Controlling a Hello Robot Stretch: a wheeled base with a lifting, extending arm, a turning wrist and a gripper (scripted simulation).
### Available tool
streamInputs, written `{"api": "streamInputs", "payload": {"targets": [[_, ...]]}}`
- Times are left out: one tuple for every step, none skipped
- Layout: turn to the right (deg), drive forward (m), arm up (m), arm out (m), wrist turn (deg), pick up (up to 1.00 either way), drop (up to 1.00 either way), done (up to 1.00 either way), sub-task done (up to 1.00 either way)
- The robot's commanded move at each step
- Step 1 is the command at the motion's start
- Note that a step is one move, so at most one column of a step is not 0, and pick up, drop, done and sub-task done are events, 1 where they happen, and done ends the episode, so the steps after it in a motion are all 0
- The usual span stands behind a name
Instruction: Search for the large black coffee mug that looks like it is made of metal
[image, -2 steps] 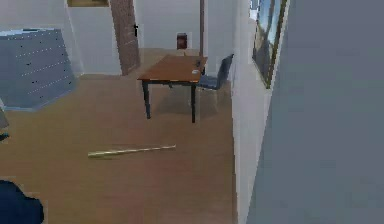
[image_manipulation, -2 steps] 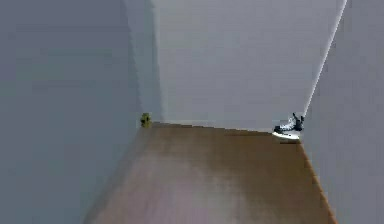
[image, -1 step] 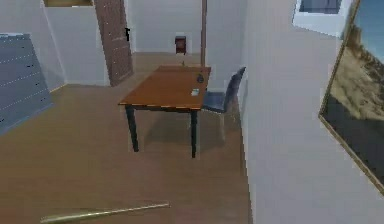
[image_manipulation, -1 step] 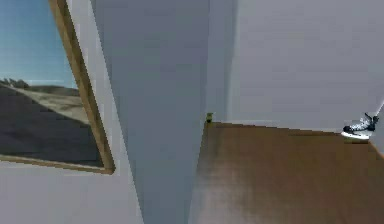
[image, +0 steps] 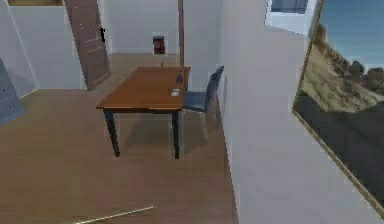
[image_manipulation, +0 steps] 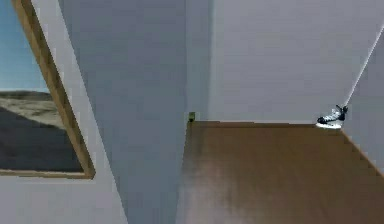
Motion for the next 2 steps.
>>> {"api": "streamInputs", "payload": {"targets": [[0.0, 1.0, 0.0, 0.0, 0.0, 0.0, 0.0, 0.0, 0.0], [3.0, 0.0, 0.0, 0.0, 0.0, 0.0, 0.0, 0.0, 0.0]]}}
